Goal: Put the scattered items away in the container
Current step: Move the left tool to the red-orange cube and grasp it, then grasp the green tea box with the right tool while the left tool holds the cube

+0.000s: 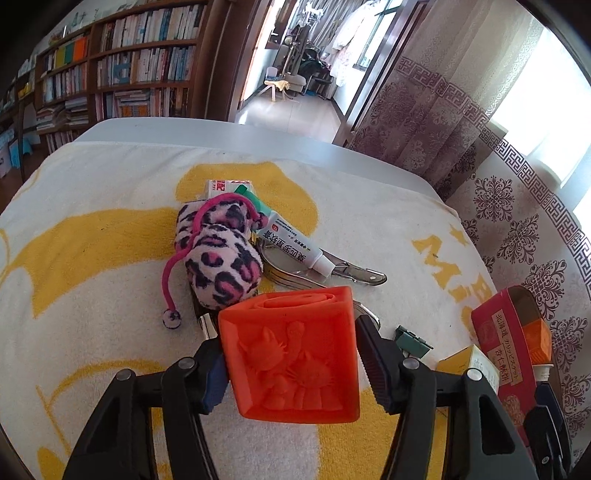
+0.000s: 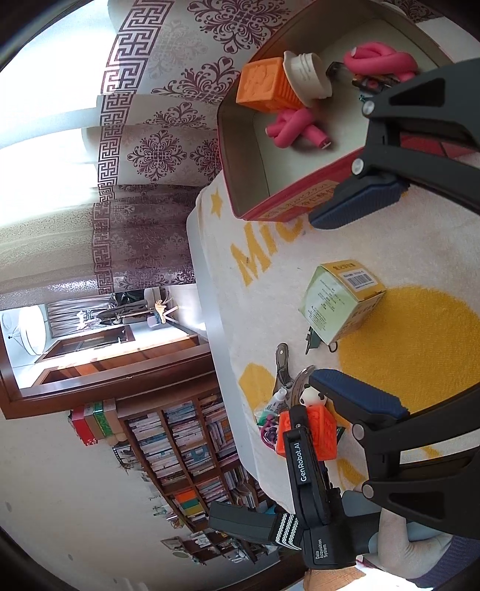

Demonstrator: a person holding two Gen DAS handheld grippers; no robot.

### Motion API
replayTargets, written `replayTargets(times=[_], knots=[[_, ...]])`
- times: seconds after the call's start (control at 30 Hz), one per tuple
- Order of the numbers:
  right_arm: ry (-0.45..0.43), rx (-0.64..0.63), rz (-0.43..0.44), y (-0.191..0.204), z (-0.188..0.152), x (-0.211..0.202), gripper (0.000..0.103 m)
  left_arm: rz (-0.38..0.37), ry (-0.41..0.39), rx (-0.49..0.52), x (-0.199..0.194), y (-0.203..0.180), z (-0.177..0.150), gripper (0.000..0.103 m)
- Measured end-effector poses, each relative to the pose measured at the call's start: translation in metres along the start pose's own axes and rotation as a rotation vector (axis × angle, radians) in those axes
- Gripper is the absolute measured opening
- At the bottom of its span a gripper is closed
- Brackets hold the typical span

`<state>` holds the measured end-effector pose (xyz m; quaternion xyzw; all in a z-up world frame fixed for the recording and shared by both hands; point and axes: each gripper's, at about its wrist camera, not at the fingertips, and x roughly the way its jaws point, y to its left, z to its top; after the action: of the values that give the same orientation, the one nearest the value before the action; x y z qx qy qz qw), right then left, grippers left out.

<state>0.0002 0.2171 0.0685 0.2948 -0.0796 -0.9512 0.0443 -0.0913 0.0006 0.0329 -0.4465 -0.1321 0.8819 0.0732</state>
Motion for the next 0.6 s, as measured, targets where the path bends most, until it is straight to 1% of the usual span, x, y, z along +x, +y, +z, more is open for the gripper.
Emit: replayTargets(times=[0.13,0.23,0.3,0.5,0.6], knots=[[0.012,0.002,0.023,0.000,-0.002,0.003,0.081,-0.035,0.004,0.011,-0.012,0.001,-0.006,0.054],[0.016,0.001,0.047,0.001,-0.003,0.005,0.081,0.005,-0.018,0.037,-0.026,-0.001,-0.012,0.054],[0.024,-0.005,0.058,0.003,-0.005,0.007,0.081,0.016,-0.043,0.051,-0.037,0.000,-0.017,0.054],[0.069,-0.024,0.067,0.007,-0.010,0.018,0.081,0.001,-0.108,0.034,-0.067,0.014,-0.030,0.054],[0.087,-0.047,0.049,0.011,-0.013,0.023,0.081,0.005,-0.108,0.008,-0.069,0.022,-0.035,0.054]])
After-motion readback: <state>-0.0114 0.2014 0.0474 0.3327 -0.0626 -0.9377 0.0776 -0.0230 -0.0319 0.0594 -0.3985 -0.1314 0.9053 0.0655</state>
